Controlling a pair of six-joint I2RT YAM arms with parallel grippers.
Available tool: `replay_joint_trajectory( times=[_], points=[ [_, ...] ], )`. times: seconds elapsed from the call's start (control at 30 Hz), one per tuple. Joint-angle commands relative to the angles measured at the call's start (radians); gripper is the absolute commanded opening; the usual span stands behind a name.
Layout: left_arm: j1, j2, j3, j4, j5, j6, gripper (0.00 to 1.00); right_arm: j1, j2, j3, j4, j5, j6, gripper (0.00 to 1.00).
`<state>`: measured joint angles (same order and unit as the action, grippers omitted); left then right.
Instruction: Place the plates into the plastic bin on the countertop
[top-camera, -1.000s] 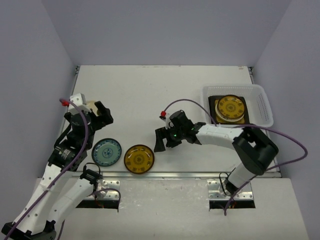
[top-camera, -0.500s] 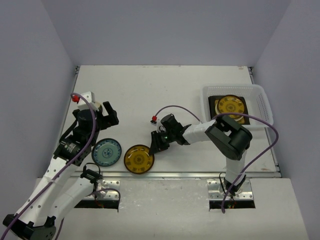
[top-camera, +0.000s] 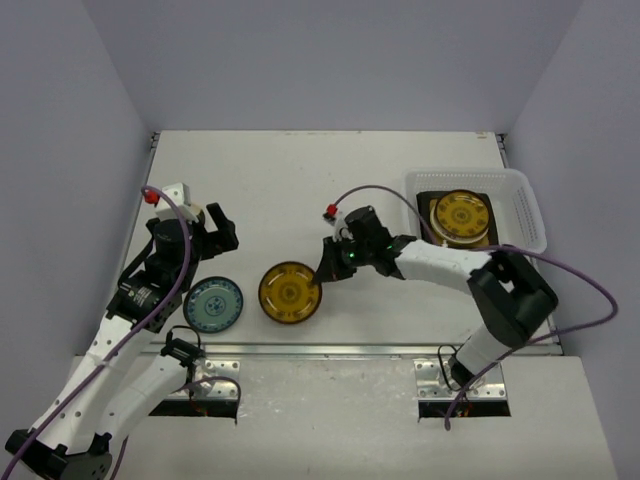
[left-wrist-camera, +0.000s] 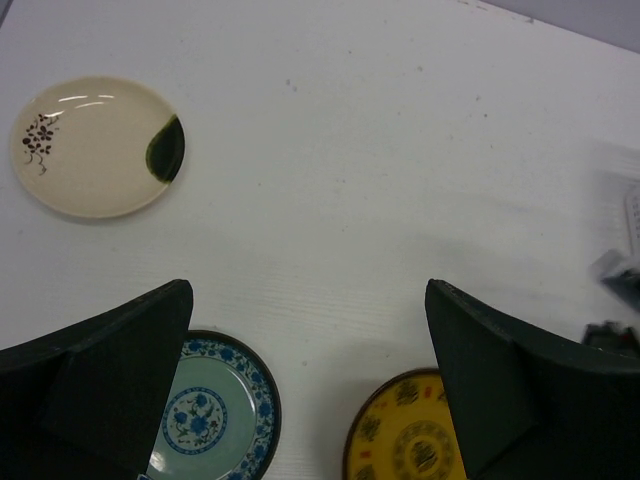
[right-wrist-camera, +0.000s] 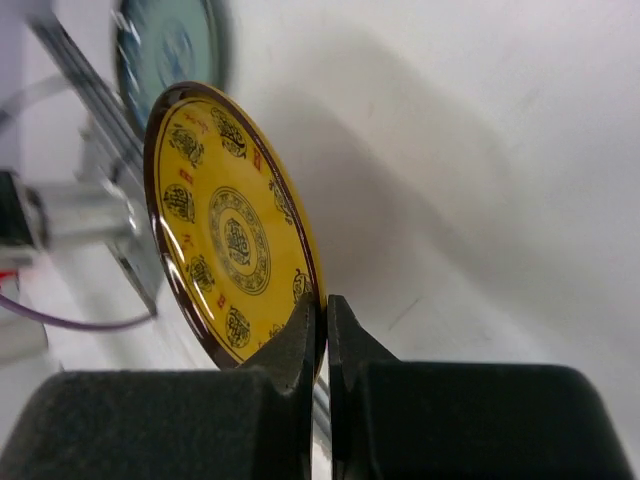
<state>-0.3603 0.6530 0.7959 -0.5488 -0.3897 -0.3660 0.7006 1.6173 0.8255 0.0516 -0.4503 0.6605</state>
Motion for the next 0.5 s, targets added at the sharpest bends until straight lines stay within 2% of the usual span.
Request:
replay_joint_trajectory(
  times=[0.0,0.03,0.07,0.1,0.23,0.37,0.47],
  points=[
    [0.004,-0.019,-0.006,0.047,0.018,0.017,1.0,-0.337,-0.212,0.014,-0.093,0.043,-0.024,0.0],
    [0.004,-0.022,-0.007,0.05,0.021,0.018,1.0,-0.469,-0.255,0.004,-0.101,0.046,-0.01,0.0],
    [0.004,-0.023,-0.007,0.05,0.022,0.018,1.0,-0.483,-0.26,0.003,-0.102,0.047,0.007,0.0],
    [0.004,-0.023,-0.007,0.05,0.023,0.018,1.0,-0.662,-0.282,-0.015,-0.101,0.076,0.041,0.0],
    [0.004,-0.017,-0.007,0.052,0.035,0.021,1.0,-0.958,-0.273,-0.03,-0.066,0.161,0.158,0.0],
    [0.004,-0.013,-0.011,0.058,0.056,0.024,1.0,-1.119,-0.211,-0.021,-0.008,0.161,0.278,0.0],
    [0.004,-0.003,-0.011,0.061,0.073,0.026,1.0,-1.135,-0.172,0.01,-0.014,0.176,0.288,0.0]
  ],
)
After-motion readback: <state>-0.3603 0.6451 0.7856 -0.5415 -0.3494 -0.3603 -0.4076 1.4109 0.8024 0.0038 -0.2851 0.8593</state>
